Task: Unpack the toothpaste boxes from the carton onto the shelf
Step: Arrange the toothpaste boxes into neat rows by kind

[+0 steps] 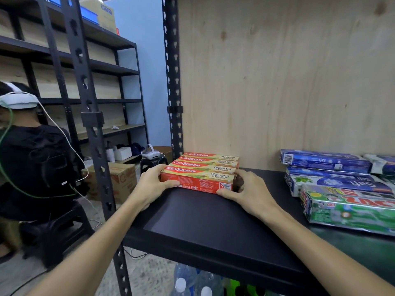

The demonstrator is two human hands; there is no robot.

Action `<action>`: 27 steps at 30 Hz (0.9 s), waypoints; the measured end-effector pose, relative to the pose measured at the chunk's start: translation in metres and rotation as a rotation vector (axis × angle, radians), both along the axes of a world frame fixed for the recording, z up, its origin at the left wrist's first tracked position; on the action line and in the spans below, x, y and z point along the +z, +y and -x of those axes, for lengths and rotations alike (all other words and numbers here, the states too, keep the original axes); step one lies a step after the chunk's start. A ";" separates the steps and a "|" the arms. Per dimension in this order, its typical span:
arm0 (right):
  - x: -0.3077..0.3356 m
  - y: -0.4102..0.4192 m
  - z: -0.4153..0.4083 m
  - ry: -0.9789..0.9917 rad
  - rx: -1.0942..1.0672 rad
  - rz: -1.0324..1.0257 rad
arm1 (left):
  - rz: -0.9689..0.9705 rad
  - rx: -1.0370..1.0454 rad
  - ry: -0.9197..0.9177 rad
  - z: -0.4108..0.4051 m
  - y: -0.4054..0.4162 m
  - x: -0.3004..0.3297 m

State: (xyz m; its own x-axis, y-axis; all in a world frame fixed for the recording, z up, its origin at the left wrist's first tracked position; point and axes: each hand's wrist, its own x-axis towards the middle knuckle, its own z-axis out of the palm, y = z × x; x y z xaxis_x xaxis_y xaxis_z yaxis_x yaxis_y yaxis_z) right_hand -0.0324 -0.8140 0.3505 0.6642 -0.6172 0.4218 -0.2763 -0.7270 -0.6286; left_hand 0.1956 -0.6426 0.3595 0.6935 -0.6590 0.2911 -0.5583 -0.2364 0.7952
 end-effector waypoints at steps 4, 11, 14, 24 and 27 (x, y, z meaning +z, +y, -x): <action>0.001 0.001 0.000 0.017 0.010 -0.012 | 0.004 -0.003 -0.010 -0.001 0.001 -0.001; 0.001 0.000 0.000 0.007 0.033 -0.036 | -0.003 -0.028 0.006 -0.006 -0.001 -0.003; -0.001 -0.001 0.000 0.009 0.038 -0.034 | -0.010 -0.032 0.013 -0.008 -0.002 -0.004; -0.001 -0.002 0.002 0.018 0.077 -0.029 | -0.018 -0.030 -0.011 -0.009 -0.005 -0.004; -0.001 -0.003 0.003 0.017 0.069 -0.028 | -0.013 -0.032 -0.010 -0.009 -0.005 -0.004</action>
